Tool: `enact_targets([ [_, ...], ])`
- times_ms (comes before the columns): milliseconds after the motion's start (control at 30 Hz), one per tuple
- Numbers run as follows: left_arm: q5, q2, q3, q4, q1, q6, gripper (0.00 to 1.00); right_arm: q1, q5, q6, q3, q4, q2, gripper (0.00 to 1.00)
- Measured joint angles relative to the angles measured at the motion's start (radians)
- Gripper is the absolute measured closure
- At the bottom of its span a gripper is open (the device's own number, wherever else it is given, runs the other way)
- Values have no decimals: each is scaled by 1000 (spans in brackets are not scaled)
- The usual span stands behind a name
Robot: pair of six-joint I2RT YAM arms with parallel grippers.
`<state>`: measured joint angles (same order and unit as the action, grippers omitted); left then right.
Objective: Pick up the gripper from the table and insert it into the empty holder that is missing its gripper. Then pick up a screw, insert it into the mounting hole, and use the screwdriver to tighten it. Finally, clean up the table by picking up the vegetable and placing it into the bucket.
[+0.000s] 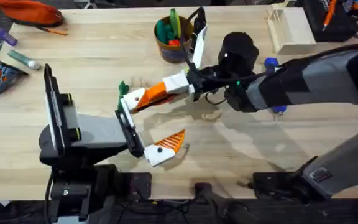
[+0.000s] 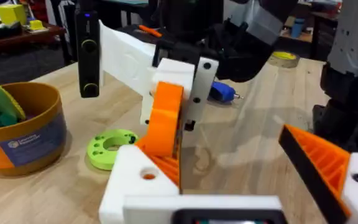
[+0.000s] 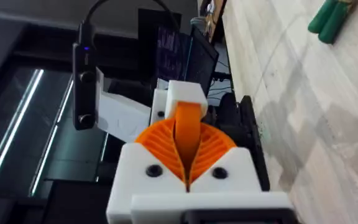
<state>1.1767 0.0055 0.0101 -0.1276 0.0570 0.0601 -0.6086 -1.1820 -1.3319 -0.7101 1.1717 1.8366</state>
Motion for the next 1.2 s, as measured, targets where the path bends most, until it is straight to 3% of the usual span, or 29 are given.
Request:
enact_targets([
  [267,0,0,0,0,0,0,15,0,0,0,0,0,0,992],
  [300,0,0,0,0,0,0,15,0,0,-5,0,-1,0,936],
  [500,11,0,0,-2,-2,1,15,-5,40,-4,0,-5,1,75],
  [533,13,0,0,-2,-2,1,15,-5,42,-3,0,-5,1,27],
  [1200,13,0,0,-2,-2,1,15,2,60,24,0,-19,1,12],
])
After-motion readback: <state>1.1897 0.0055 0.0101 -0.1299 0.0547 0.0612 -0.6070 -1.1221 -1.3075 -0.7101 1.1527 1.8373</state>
